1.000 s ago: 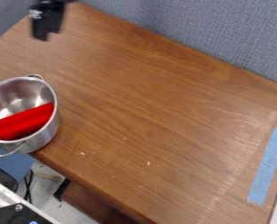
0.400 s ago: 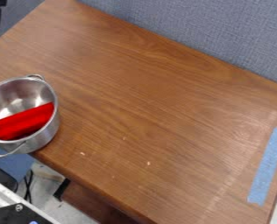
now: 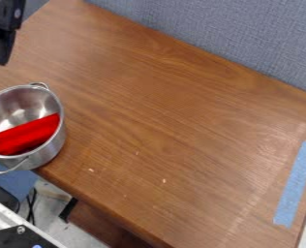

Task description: Move the red object from the metal pot to the table

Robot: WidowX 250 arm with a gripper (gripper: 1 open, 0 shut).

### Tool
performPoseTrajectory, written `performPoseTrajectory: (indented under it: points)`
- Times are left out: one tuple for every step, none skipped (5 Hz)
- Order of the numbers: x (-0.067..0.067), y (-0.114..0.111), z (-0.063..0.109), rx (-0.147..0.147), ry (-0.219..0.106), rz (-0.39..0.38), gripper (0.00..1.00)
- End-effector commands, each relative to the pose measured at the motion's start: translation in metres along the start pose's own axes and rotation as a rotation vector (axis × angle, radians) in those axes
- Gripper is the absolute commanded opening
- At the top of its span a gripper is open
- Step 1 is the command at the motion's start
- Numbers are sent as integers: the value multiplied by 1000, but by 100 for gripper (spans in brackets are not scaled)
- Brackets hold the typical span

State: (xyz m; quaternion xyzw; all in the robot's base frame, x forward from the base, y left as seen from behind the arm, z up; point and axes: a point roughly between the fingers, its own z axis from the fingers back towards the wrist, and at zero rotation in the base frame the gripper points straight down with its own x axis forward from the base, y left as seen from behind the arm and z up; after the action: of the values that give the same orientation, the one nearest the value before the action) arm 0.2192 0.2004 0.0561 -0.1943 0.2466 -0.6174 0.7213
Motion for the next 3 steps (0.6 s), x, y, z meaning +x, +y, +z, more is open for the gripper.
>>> performPoseTrajectory:
  points:
    - [10, -31, -10, 55, 42, -26, 100]
    - [27, -34, -38, 33, 46, -76, 100]
    - [45, -21, -54, 39, 62, -116, 100]
